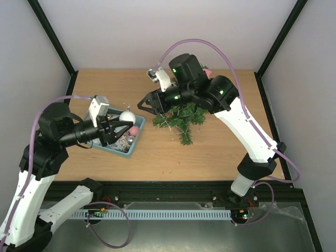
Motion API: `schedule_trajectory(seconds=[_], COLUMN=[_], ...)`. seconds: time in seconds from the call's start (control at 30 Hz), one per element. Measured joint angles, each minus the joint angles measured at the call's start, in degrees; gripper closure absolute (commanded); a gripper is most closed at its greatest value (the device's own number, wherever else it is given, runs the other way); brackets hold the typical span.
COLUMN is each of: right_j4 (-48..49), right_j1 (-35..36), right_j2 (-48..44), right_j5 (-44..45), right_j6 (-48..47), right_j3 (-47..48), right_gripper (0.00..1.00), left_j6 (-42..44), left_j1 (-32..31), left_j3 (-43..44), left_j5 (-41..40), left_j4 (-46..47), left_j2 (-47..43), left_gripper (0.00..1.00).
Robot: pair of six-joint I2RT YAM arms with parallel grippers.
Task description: Decorate the small christmas tree
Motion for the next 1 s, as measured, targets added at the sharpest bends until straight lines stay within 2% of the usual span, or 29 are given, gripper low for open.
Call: schedule_trajectory(seconds=[0.23,0.47,0.6,0.73,0.83,1.0], right_j4=[0.0,0.7,2.1,3.4,3.9,3.8], right_j1=[0.5,0.0,-3.2,-8.6,-9.4,-9.3], right_j2=[-0.9,-4.7,-9.2,-12.6,-13.4,-13.7], right_j5=[6.9,12.7,11.4,5.3,0.5,-5.6], right_j6=[-1.2,-0.5,1.1,2.7,3.6,4.2], right_j3=[0.4,-1.7,-8.1,-13.9,-15.6,-16.4], right_gripper=[0.59,0.56,0.56,0.56,0.56,0.59], left_j6=[0.6,0.8,0.5,0.1,-1.1,-4.1], left_j1=[-5.0,-9.2,-10.9,-15.3,-21.9,-39.8], left_j3=[0.4,4.3,6.0,5.6,3.6,1.9], left_j5=[-2.8,-12.4,-16.8,-18.4,-20.6,-29.2], left_j4=[-1.4,-3.8,-4.2,-4.2,-4.0,-5.0], left_j2=[5.1,12.5,15.2,14.3,12.7,14.2], left_gripper=[0.5,0.51,0.5,0.51,0.51,0.53])
